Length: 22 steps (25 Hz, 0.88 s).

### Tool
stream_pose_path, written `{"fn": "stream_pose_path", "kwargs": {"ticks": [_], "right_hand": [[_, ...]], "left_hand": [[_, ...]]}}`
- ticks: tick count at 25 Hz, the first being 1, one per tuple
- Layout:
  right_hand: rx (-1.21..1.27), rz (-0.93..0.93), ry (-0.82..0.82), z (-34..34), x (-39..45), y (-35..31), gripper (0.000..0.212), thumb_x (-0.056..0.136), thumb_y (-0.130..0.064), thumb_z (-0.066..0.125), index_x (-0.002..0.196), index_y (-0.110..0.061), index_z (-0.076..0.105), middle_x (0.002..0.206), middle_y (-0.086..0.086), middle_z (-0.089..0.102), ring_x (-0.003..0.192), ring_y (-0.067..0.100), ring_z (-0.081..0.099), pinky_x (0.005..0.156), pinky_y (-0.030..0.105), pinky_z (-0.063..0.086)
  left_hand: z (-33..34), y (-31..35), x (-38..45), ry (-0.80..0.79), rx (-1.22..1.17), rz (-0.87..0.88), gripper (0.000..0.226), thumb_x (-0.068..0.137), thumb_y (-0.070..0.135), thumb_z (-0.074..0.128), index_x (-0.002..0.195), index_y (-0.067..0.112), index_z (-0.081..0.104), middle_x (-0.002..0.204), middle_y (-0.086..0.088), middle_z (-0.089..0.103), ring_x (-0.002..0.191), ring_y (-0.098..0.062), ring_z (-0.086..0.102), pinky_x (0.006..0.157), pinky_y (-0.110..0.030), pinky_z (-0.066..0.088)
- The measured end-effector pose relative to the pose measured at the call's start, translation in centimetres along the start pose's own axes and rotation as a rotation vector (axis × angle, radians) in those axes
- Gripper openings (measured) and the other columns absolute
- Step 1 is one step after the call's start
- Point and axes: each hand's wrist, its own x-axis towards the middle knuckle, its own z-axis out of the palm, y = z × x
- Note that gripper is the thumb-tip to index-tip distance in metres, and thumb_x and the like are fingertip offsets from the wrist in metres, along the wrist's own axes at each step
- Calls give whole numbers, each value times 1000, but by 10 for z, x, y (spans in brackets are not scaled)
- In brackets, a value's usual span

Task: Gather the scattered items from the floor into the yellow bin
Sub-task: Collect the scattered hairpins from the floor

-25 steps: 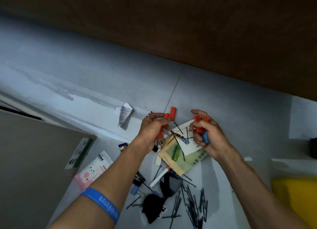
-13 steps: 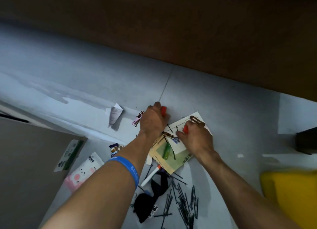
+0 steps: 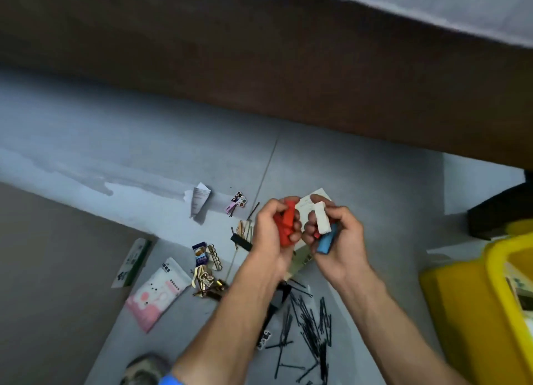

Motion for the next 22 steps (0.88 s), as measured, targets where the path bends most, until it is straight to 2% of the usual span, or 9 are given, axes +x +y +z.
{"fn": "stream_pose_path", "kwargs": {"ticks": [5,7,10,12,14,15,17,19,22], "right_hand": [[447,-338,64,-14,-109,-67,23,79,-22,50,93,-9,61,75,14,58,69,25,58,70,35,48],[531,-432,96,-33,-149,-90,30,85,-35,49,92,-10,63,81,16,64,77,29,63,84,41,48],[561,-611,232,-84,-205,-123,41,93,-40,41,102,-9,66,100,18,69,97,34,65,98,48,46],[469,-688,356,-113,-228,-136,48,98,-42,35,116,-10,66,112,12,71,106,30,67,92,44,51],[242,-799,516,-131,-238,-142,48,101,-42,33,123,-14,64,116,2,71,109,19,66,86,33,52],[133,-859,560,-136,-240,-142,47,101,-41,33,123,-15,65,116,-2,71,109,14,66,84,28,53],[6,-918,553,-140,-241,-141,47,101,-39,33,122,-13,66,116,-5,71,109,9,65,80,20,53],[-83,-888,500,-138,-235,-132,47,99,-40,33,119,-15,68,118,-5,70,113,8,62,85,18,50],[-231,-796,293,-123,-216,-92,39,95,-39,40,103,-20,74,113,2,72,112,17,64,92,27,50]], "left_hand": [[94,-53,-100,-220,-228,31,18,85,11,46,77,6,62,68,-10,62,65,-20,59,64,-29,51],[123,-82,-134,-340,-225,-30,22,85,24,55,78,7,65,77,-12,61,75,-23,60,78,-34,50],[170,-138,-185,-493,-107,-170,44,95,44,44,95,5,66,92,-12,64,85,-24,64,80,-34,53],[186,-168,-204,-538,57,-195,56,97,53,37,119,8,63,115,-8,66,102,-20,66,89,-33,53],[193,-180,-210,-557,227,-164,69,93,62,34,139,13,50,133,-1,58,103,-6,64,84,-23,54],[192,-179,-209,-560,287,-127,73,93,64,31,143,14,45,139,1,53,102,0,62,78,-16,53],[179,-166,-202,-543,358,-28,72,95,64,24,144,14,44,146,0,49,118,-2,55,90,-14,45],[152,-146,-192,-489,381,83,67,96,62,24,135,16,54,137,-1,58,125,-9,54,103,-24,40],[86,-119,-171,-283,357,200,49,100,51,34,115,16,65,110,-4,73,103,-15,68,88,-25,53]]}}
